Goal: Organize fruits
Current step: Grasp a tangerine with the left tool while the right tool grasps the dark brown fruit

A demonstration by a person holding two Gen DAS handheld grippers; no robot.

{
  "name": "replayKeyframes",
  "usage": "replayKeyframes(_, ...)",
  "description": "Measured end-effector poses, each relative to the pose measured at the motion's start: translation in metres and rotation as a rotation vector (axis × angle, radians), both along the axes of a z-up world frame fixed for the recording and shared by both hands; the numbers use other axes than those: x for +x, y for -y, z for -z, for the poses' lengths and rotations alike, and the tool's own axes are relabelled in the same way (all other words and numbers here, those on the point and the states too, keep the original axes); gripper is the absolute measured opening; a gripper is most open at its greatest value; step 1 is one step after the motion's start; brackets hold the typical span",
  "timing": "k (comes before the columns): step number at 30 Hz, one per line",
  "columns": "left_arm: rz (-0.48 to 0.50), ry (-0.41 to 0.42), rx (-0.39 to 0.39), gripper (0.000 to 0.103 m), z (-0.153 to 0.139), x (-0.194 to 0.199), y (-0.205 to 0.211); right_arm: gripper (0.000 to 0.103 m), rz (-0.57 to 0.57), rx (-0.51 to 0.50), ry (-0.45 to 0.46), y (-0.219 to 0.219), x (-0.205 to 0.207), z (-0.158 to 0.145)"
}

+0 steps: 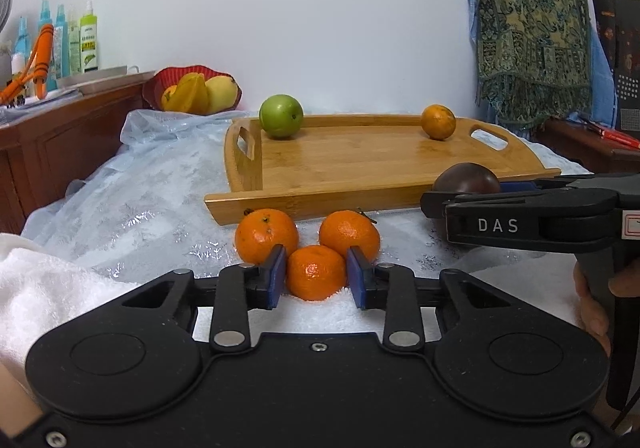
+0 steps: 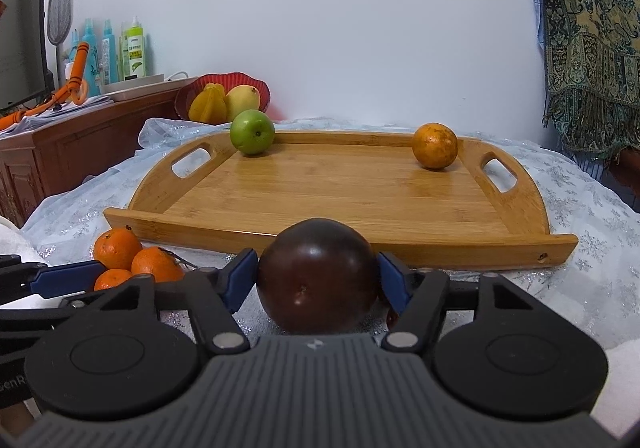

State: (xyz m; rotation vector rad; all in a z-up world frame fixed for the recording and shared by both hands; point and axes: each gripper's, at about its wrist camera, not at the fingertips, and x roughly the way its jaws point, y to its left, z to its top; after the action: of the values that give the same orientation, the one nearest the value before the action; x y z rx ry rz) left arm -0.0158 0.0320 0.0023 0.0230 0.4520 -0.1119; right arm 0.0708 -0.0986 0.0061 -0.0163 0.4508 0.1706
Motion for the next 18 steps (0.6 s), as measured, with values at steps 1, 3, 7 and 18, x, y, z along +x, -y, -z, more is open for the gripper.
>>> replayKeyframes(1, 0.001, 0.003, 0.004, 0.031, 0.0, -0.001, 0.001, 0.067, -0.001, -0.002, 0.0, 0.0, 0.0, 0.0)
replayKeyframes(3, 0.007, 0.013, 0.011, 0.03, 0.0, -0.002, 0.003, 0.066, -0.001, -0.001, 0.001, 0.0, -0.001, 0.0)
replayKeyframes(7, 0.064, 0.05, -0.01, 0.03, -0.003, -0.01, 0.006, 0.065, 0.011, 0.027, 0.011, 0.003, -0.003, -0.001)
replayKeyframes(18, 0.121, 0.067, 0.053, 0.033, 0.001, -0.019, 0.025, 0.065, 0.039, 0.04, 0.014, 0.014, -0.016, -0.005)
